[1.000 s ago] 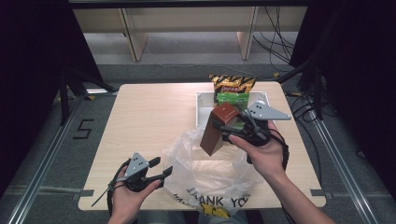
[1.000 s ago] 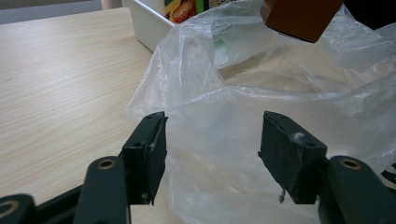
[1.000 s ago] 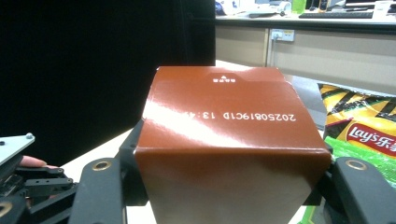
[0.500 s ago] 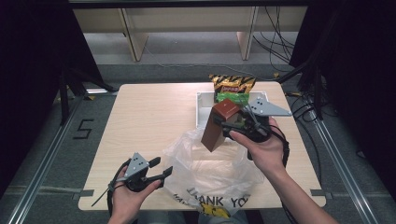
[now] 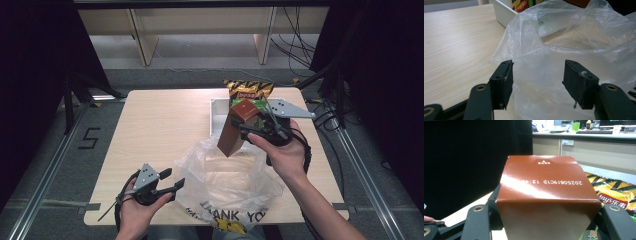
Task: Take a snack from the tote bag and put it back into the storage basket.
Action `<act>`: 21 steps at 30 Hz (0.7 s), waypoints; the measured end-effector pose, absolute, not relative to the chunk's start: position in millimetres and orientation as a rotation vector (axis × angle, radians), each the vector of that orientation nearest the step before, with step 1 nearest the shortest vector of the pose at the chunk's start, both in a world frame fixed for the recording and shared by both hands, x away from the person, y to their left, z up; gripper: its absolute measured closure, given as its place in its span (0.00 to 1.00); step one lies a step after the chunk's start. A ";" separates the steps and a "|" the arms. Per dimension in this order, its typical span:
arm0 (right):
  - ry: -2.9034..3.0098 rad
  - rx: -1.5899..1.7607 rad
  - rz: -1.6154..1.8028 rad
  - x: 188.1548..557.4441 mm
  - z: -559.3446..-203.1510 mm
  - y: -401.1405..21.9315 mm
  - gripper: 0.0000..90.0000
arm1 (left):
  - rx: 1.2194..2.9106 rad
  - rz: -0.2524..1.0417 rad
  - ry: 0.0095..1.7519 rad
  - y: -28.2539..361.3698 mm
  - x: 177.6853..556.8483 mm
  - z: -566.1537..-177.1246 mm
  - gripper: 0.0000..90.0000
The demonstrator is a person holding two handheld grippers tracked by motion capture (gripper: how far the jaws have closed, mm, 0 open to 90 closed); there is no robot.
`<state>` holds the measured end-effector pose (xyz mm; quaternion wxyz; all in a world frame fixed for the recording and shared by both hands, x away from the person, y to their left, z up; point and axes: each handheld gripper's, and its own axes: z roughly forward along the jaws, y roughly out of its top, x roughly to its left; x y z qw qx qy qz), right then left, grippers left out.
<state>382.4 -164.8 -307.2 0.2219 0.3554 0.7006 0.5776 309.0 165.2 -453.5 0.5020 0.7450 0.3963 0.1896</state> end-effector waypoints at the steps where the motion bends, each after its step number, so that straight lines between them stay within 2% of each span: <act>1: 1.941 0.947 1.598 384.7 -307.1 -165.5 0.43 | 1.800 0.458 0.958 165.2 309.0 -453.4 0.45; 21: 1.892 1.005 1.555 401.2 -302.0 -174.1 0.43 | 1.801 0.458 0.957 165.1 309.2 -453.8 0.45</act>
